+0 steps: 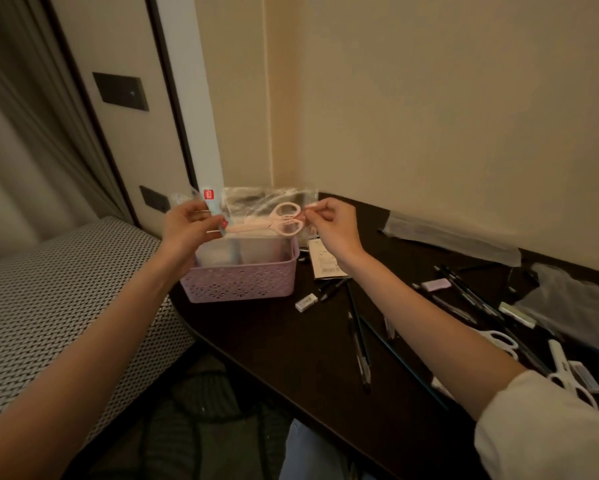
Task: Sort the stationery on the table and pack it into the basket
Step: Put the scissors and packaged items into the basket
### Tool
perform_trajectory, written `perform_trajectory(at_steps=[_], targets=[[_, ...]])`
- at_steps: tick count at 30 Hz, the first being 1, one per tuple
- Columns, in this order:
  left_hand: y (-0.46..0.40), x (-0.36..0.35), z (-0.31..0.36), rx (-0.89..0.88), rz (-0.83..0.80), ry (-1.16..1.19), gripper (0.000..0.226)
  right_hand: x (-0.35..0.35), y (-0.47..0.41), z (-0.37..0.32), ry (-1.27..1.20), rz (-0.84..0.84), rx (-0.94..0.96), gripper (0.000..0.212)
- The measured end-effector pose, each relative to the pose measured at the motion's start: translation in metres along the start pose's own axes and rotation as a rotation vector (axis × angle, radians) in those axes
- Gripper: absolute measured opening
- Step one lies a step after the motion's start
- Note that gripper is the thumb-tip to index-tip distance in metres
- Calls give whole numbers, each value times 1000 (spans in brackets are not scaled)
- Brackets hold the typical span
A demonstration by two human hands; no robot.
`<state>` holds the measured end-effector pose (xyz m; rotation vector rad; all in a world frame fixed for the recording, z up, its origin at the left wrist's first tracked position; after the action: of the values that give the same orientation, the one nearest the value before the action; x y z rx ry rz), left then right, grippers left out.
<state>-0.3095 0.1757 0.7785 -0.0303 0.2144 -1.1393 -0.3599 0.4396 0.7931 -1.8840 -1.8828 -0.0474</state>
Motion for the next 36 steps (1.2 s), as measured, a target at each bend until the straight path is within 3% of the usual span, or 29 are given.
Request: perform_trajectory(at_steps=[6,10,14,18,20,22,27,32,36], targets=[[-17,31,-21,33,22,-210,45,-48,-13,26,149,-148,-116,15],[-25,40,-23,-62,48,-530,26,-71,-18,30,272,-220,-87,11],[-29,45,-25,-105,81,-948,26,-84,-19,26,736,-202,10,9],[-25,32,-28,-189,48,-1305,15,-94,-11,11,1028,-126,169,42],[-26,27,-28,-207,43,-1420,9,-99,-11,15,1080,-168,159,45],[-28,24,-31,-158,18,-1498,19,-105,-16,19,1126,-225,145,37],[-36,17,-36,-83,-25,-1614,10,-117,-23,21,1260,-338,123,25],[-41,18,-43,5,-11,-1662,22,-128,-26,20,1362,-397,147,20],[-41,17,-44,50,-28,-1679,28,-141,-23,35,1319,-549,92,23]])
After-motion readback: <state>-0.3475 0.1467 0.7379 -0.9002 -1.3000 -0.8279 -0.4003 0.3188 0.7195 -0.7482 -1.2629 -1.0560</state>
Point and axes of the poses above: each hand's wrist, its own y-axis away from the middle knuckle, its own x-axis out of the back of the hand, z = x × y, the point moved 10 cm from there along -y, towards the middle knuckle, and after that the axes turned 11 degrees about y, right-handed, at the moved point
